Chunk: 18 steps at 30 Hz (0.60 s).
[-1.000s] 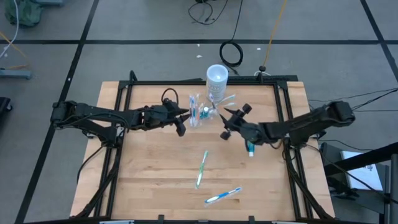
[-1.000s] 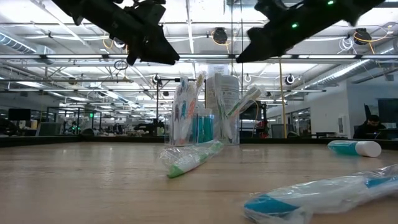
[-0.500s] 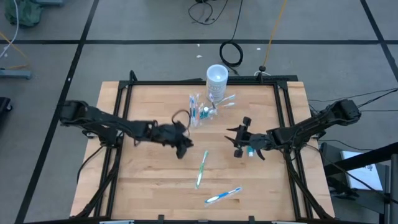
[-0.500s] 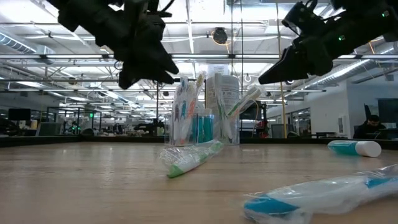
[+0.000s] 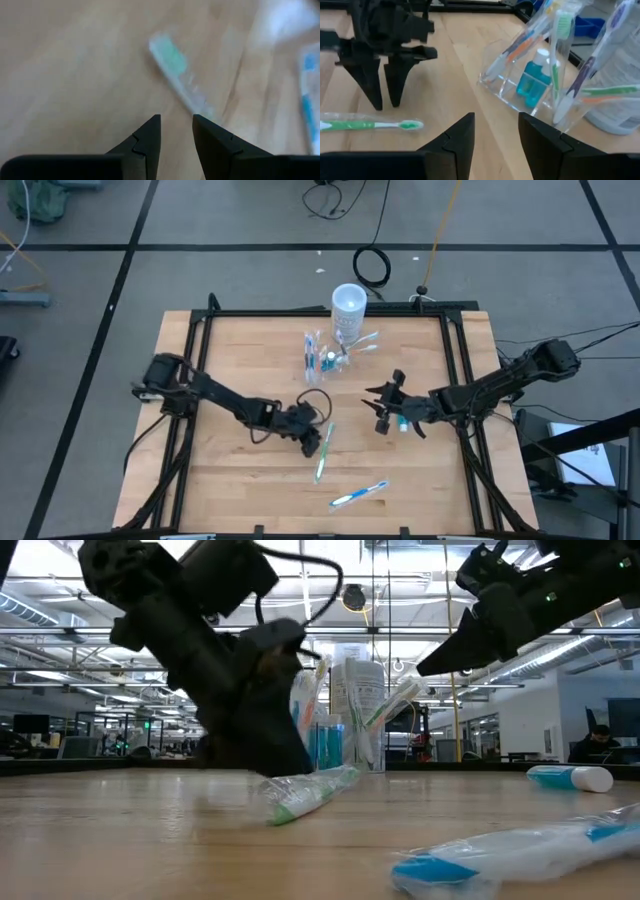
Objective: Pick & Place toothbrushing station
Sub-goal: Put the green toothbrush into the transparent organizer
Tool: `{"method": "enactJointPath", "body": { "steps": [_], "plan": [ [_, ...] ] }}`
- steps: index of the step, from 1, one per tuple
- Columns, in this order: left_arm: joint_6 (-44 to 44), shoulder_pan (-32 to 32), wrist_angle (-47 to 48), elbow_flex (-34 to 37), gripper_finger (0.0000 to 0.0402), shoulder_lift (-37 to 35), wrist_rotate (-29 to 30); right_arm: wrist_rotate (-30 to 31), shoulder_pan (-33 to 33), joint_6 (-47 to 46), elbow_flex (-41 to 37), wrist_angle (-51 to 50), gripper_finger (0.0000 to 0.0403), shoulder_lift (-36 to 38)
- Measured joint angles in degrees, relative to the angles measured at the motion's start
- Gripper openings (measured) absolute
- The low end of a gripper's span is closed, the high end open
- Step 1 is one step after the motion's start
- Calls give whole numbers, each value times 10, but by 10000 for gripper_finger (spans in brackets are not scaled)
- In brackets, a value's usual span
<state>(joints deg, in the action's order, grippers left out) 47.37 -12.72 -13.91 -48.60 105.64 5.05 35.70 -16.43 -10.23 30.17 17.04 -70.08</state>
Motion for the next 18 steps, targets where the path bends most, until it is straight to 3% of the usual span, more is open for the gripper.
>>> {"method": "enactJointPath", "body": {
  "steps": [6,18],
  "plan": [
    [11,-5,-2,-38,118,42,-6,0,-13,-11,-28,18,140,0],
    [25,-5,-48,-56,118,40,29,0,-10,23,-102,140,139,1]
  ]
}}
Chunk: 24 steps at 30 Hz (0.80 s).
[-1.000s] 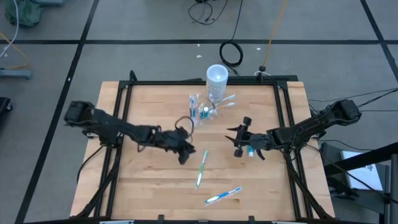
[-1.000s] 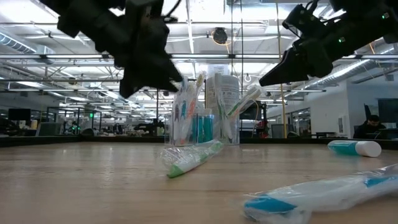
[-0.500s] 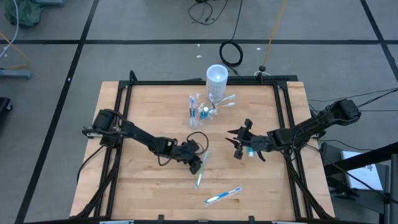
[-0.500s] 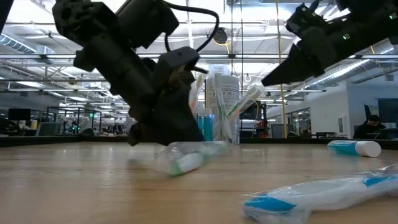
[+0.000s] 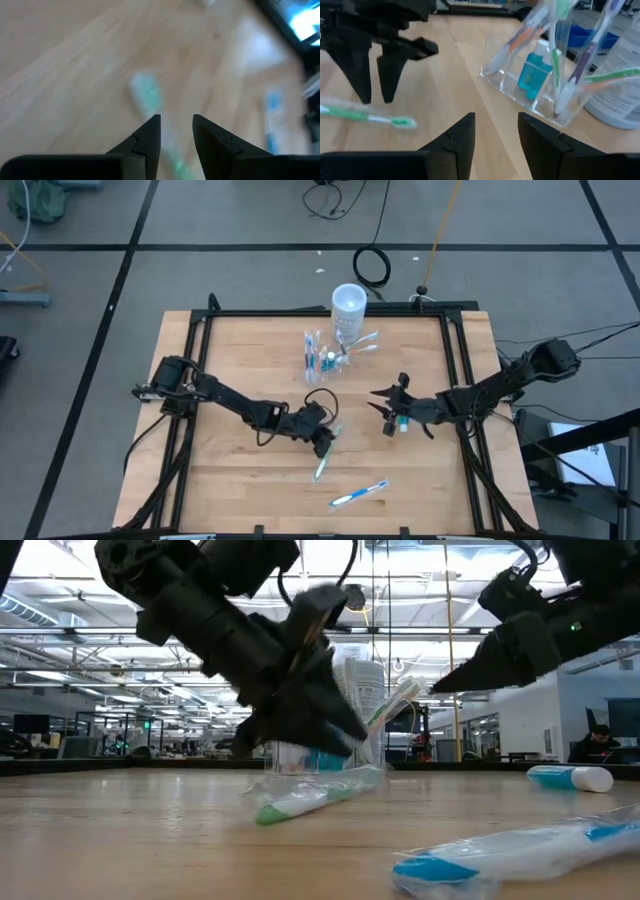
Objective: Pick & Place toothbrushing station
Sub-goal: Put the green toothbrush into the transparent organizer
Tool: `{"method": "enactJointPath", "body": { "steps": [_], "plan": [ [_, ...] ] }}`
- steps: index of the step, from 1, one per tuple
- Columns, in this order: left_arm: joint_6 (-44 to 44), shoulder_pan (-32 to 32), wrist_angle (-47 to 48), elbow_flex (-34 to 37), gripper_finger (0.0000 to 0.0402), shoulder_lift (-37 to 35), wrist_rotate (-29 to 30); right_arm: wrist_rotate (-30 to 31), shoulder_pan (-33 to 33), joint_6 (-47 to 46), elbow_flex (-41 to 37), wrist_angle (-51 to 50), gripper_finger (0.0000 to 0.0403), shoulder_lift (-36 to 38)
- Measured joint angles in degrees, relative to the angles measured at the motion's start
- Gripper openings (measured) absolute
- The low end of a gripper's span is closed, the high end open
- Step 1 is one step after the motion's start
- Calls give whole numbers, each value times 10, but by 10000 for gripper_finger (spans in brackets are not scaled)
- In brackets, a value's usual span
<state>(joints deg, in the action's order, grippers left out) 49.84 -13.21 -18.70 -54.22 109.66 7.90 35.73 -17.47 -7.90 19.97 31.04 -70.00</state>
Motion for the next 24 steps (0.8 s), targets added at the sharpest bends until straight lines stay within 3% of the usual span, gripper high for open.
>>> {"method": "enactJointPath", "body": {
  "steps": [24],
  "plan": [
    [66,-33,6,0,118,0,92,0,0,-19,0,-1,139,0]
  ]
}}
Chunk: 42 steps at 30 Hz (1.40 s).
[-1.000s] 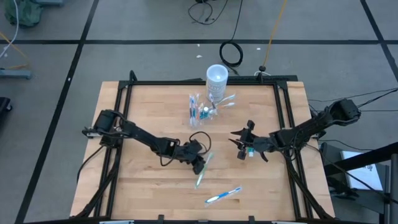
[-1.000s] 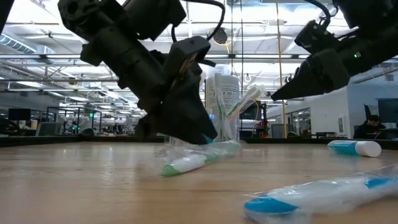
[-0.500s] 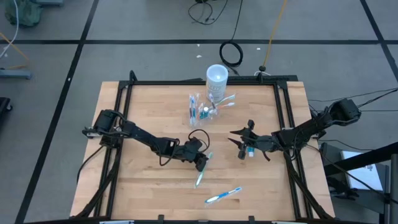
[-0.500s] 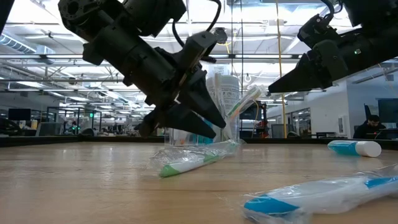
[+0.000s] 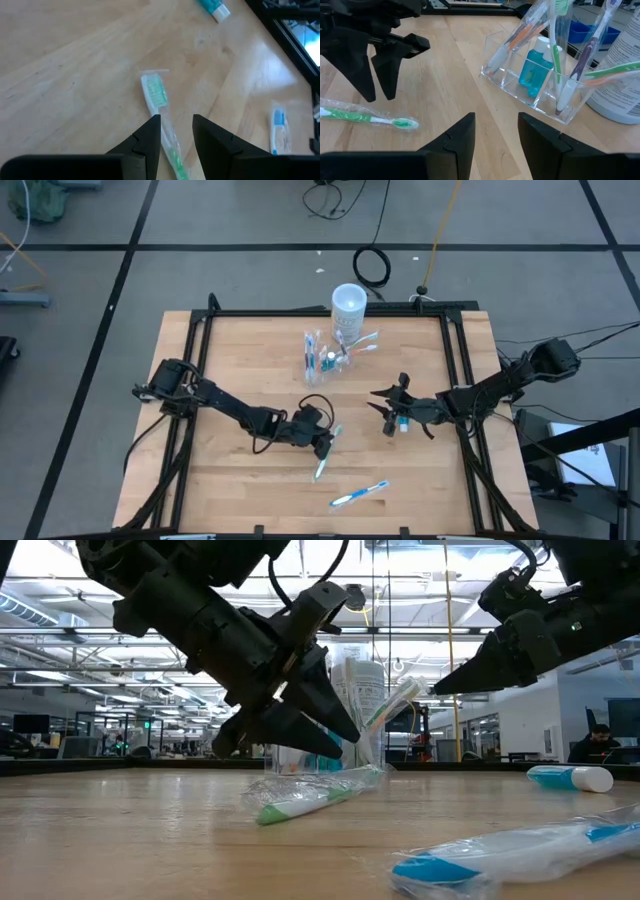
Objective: Pick & Place toothbrushing station
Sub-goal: Put the green toothbrush into the transparent organizer
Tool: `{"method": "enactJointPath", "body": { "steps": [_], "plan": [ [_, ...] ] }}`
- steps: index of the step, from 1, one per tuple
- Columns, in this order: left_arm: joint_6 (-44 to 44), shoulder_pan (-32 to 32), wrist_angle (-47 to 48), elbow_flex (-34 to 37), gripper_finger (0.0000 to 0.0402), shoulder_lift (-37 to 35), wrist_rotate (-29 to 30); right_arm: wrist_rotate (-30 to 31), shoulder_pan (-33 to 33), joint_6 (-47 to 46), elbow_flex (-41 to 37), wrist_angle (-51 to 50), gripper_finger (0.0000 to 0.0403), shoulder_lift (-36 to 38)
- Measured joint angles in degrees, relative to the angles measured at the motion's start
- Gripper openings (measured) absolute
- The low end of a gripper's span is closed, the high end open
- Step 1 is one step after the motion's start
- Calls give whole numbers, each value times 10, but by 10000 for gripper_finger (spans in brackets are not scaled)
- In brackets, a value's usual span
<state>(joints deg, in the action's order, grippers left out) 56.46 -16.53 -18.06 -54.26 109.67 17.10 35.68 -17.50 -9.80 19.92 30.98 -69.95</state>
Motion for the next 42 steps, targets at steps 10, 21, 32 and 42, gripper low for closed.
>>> {"method": "enactJointPath", "body": {
  "steps": [10,21,32,42],
  "plan": [
    [14,8,-1,-21,118,46,-38,0,0,0,0,-7,139,0],
    [-48,20,127,-69,117,52,-74,0,0,0,0,-12,139,0],
    [-70,32,143,-68,42,51,-94,0,0,0,0,-13,139,0],
    [-124,48,169,-65,4,-30,-50,0,0,0,0,-17,139,0]
  ]
}}
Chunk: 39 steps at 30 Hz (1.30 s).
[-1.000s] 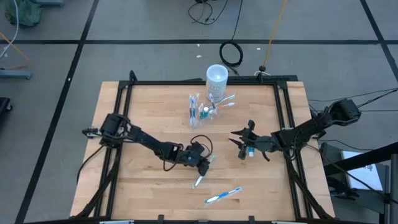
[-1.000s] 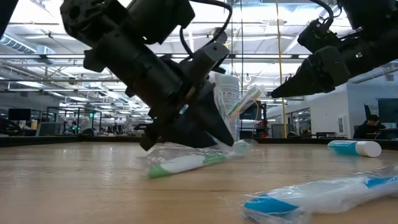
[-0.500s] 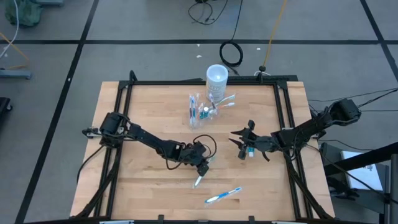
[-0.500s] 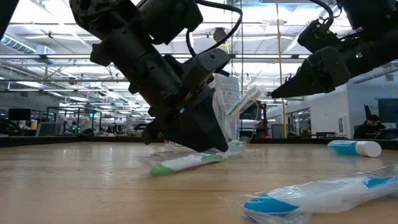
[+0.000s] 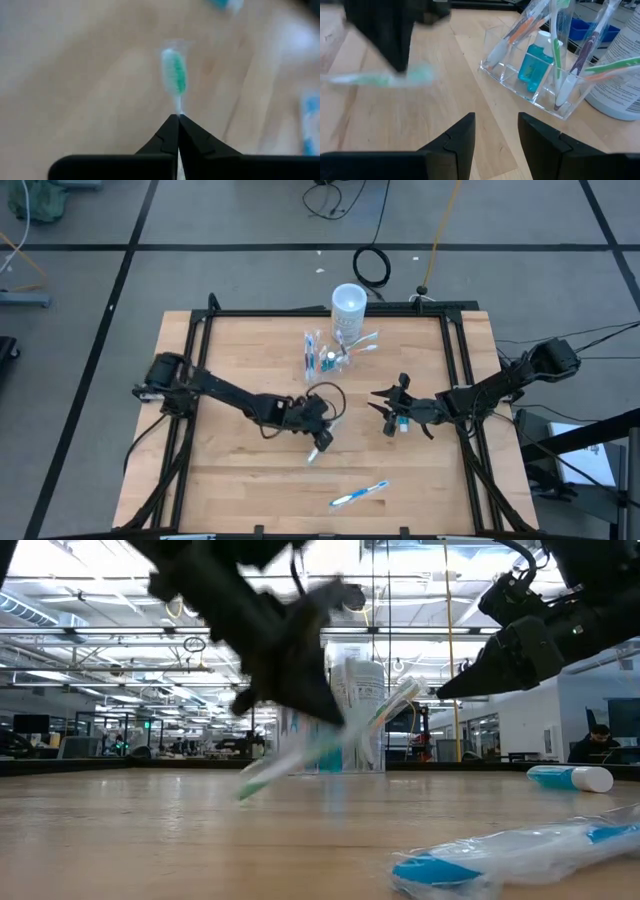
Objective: Pick & Place toothbrushing station
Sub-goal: Put the green toothbrush into the transparent organizer
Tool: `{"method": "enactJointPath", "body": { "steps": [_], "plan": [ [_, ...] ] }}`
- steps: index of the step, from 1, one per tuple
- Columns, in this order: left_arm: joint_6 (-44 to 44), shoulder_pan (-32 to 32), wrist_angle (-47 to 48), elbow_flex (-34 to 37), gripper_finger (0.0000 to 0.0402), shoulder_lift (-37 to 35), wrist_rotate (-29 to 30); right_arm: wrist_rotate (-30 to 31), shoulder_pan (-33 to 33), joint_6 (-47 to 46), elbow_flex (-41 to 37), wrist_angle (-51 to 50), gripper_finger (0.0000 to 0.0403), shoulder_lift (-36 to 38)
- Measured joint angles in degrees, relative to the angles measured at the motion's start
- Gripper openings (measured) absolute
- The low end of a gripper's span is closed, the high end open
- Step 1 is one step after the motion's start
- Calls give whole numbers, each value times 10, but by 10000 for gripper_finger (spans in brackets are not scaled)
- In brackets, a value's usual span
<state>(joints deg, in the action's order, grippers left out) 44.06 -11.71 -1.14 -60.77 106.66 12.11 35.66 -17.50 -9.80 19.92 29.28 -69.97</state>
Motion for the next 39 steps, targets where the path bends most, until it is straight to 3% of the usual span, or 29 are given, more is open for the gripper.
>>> {"method": "enactJointPath", "body": {
  "steps": [5,9,13,16,22,29,39],
  "plan": [
    [-45,-5,29,-2,3,-88,154,0,0,0,0,-5,139,0],
    [-107,-12,18,-2,4,-147,322,0,0,0,0,-5,139,0],
    [-184,-5,-26,-2,3,-168,484,0,0,0,0,-4,139,0],
    [-255,12,-75,-2,2,-165,569,0,0,0,0,-4,139,0],
    [-273,68,-132,-2,2,-108,586,0,0,0,0,-4,139,0],
    [-210,91,-134,-1,3,-24,577,0,0,0,0,-4,139,0],
    [-226,71,25,-2,12,-15,511,0,0,0,0,-5,139,0]
  ]
}}
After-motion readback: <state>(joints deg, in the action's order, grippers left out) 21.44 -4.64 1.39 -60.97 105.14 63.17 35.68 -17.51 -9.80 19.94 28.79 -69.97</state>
